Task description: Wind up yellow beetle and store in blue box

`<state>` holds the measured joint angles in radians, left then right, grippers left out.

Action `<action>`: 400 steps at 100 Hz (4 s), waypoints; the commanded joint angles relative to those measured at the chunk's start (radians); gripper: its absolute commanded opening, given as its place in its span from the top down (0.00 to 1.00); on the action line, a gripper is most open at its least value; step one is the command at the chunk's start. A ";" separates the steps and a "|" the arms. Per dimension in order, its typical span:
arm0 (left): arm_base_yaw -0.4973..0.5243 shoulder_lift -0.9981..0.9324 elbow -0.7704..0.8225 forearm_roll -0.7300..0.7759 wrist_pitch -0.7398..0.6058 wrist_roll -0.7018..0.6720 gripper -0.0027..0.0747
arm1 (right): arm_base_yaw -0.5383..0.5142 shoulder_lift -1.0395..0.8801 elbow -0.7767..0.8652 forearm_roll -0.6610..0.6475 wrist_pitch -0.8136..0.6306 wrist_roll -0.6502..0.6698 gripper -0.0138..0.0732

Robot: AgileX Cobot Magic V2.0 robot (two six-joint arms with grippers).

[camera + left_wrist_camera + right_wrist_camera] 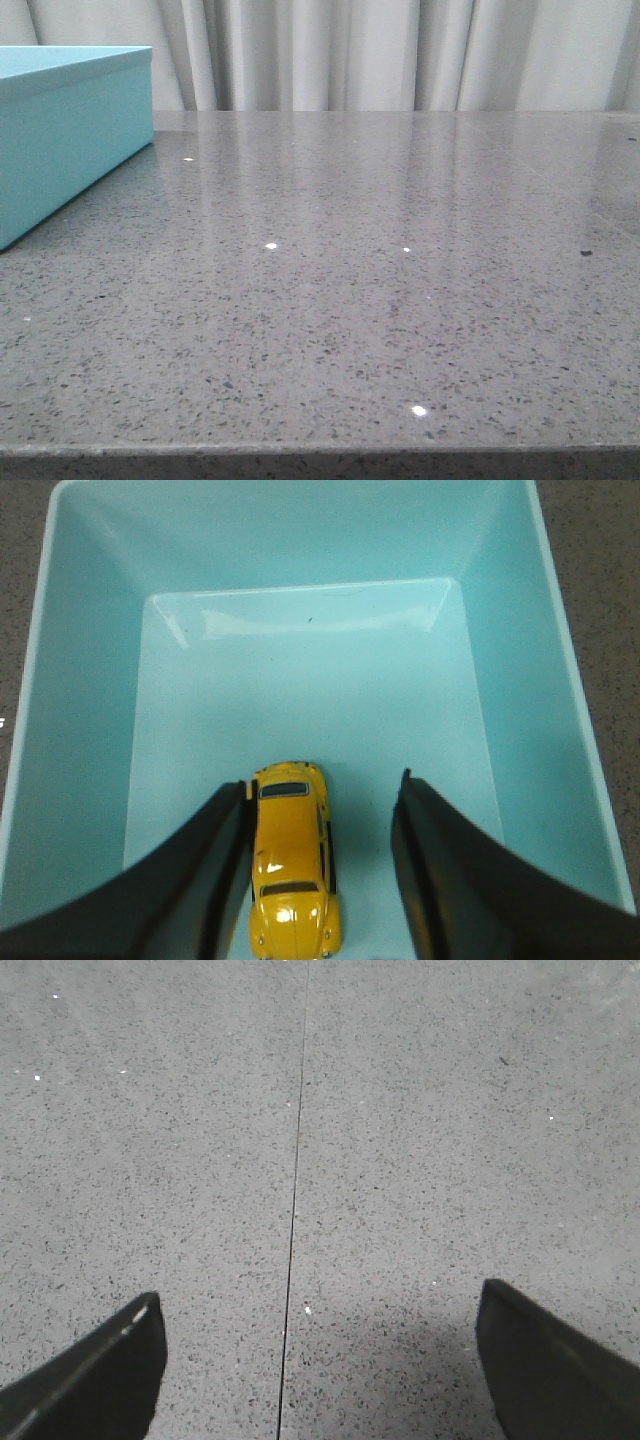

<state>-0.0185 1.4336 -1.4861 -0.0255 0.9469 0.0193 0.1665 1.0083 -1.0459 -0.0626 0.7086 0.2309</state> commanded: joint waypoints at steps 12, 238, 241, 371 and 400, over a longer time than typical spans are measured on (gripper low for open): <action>0.001 -0.246 0.199 -0.040 -0.186 0.037 0.84 | -0.004 -0.167 0.135 -0.012 -0.146 -0.016 0.28; 0.001 -1.471 1.505 -0.097 -0.804 0.053 0.99 | -0.004 -0.706 0.592 -0.017 -0.315 -0.016 0.92; 0.001 -1.471 1.508 -0.097 -0.796 0.053 0.99 | -0.004 -0.705 0.592 -0.017 -0.314 -0.016 0.92; 0.001 -1.471 1.508 -0.097 -0.789 0.053 0.99 | -0.076 -0.725 0.751 -0.018 -0.601 -0.016 0.92; 0.001 -1.471 1.508 -0.097 -0.789 0.053 0.99 | -0.173 -0.894 1.009 -0.025 -0.918 -0.016 0.92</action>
<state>-0.0185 -0.0047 0.0000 -0.1119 0.2320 0.0777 0.0196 0.1523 -0.0672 -0.0739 -0.0627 0.2247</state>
